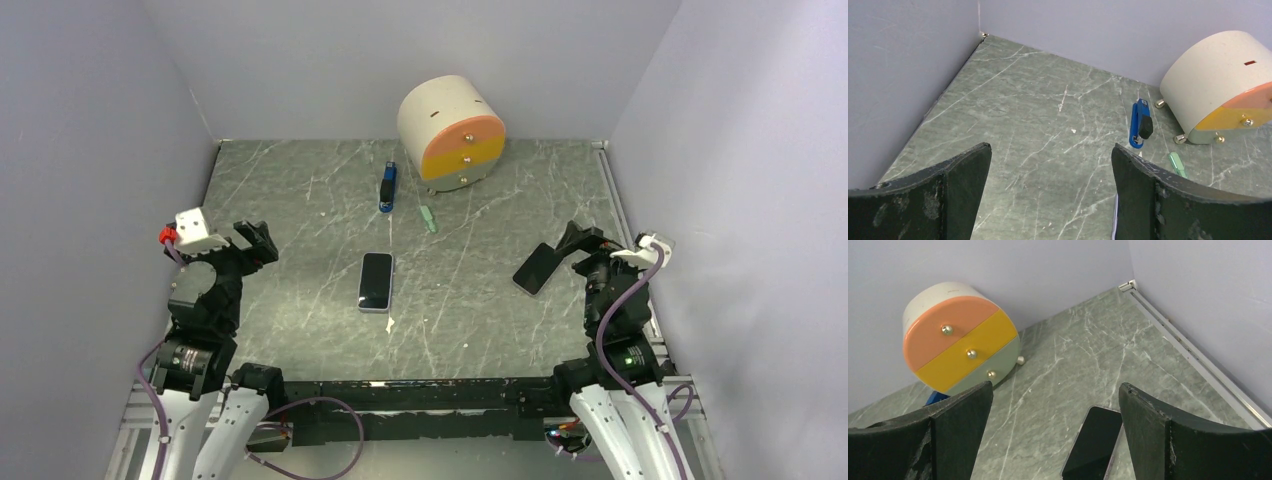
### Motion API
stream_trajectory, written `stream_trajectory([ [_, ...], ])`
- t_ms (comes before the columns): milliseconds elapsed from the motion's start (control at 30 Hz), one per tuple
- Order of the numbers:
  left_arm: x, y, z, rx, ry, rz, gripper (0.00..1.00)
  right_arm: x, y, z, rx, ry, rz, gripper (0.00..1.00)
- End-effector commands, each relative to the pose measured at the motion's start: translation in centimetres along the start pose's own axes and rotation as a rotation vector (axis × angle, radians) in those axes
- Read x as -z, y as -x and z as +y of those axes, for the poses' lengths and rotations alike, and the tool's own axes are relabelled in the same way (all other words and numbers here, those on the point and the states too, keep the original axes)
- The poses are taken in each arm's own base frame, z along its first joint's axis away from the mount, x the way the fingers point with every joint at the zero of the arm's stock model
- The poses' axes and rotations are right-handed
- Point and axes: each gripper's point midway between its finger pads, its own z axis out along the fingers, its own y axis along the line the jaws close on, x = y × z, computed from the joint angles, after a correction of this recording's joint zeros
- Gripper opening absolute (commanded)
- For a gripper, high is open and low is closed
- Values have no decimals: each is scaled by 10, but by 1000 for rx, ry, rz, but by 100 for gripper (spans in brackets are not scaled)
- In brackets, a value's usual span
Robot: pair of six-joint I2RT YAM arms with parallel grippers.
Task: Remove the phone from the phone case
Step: Pick up the phone at the center of the board.
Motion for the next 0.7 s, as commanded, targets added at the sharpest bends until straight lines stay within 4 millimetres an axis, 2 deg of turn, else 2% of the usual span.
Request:
stream_trajectory([
  [0,4,13,1,13,0,-47,94,3,19,13,2,55,-25,99],
  [167,8,14,8,13,26,-71,94,1,16,19,20,67,26,99],
  [267,8,11,7,13,18,-62,94,0,7,25,29,89,75,99],
  [333,9,10,6,15,13,-54,94,-2,2,21,5,52,99,99],
  [433,13,7,7,15,13,-39,94,-4,-9,13,-22,-18,157,99],
  [567,18,3,15,3,41,-21,94,-5,-27,19,-4,6,253,99],
  [667,17,3,12,-11,22,-24,94,-8,-45,11,-23,-75,332,99],
])
